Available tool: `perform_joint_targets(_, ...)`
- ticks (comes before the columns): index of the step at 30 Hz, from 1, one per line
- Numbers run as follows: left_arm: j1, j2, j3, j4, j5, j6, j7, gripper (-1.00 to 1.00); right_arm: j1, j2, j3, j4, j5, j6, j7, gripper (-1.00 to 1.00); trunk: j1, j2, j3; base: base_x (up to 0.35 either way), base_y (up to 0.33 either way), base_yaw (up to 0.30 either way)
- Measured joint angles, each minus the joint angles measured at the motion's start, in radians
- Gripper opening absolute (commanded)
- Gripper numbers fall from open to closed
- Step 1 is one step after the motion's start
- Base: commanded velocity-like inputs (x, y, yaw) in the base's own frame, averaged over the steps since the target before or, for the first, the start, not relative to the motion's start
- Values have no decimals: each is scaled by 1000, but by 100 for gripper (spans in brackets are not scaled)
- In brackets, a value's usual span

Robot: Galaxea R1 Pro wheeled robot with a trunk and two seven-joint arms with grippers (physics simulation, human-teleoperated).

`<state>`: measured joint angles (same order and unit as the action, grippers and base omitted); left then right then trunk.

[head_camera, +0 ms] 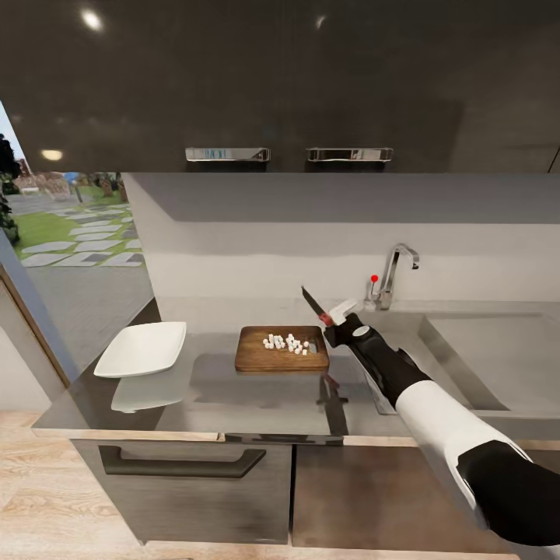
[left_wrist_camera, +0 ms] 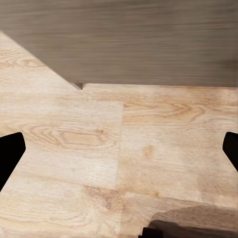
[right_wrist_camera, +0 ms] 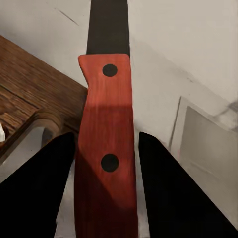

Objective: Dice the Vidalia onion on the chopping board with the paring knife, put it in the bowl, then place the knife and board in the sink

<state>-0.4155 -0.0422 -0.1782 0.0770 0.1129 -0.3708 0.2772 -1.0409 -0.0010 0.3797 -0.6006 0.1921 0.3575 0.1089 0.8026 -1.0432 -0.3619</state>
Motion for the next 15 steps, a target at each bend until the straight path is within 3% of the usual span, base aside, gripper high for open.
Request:
perform_joint_targets(4, 0, 0, 0, 0, 0, 0, 0, 100, 0, -29, -26, 2, -13, -5, 127, -100, 0, 0, 0, 0, 0, 0)
perform_joint_targets(5, 0, 0, 0, 0, 0, 0, 0, 100, 0, -41, -52, 0, -22, -6, 165, -100, 0, 0, 0, 0, 0, 0)
perform_joint_targets(6, 0, 0, 0, 0, 0, 1, 0, 100, 0, -65, -126, -3, -33, -7, 235, -100, 0, 0, 0, 0, 0, 0)
perform_joint_targets(7, 0, -2, 0, 0, 0, 1, 0, 100, 0, -83, -173, -4, -38, -8, 268, -100, 0, 0, 0, 0, 0, 0)
perform_joint_targets(9, 0, -3, 0, 0, 0, 1, 0, 100, 0, -109, -211, -5, -40, -8, 304, -100, 0, 0, 0, 0, 0, 0)
perform_joint_targets(11, 0, -4, 0, 0, 0, 1, 0, 100, 0, -138, -228, -5, -43, -8, 331, -100, 0, 0, 0, 0, 0, 0)
perform_joint_targets(15, 0, -5, 0, 0, 0, 1, 0, 100, 0, -168, -238, -4, -50, -8, 352, -100, 0, 0, 0, 0, 0, 0)
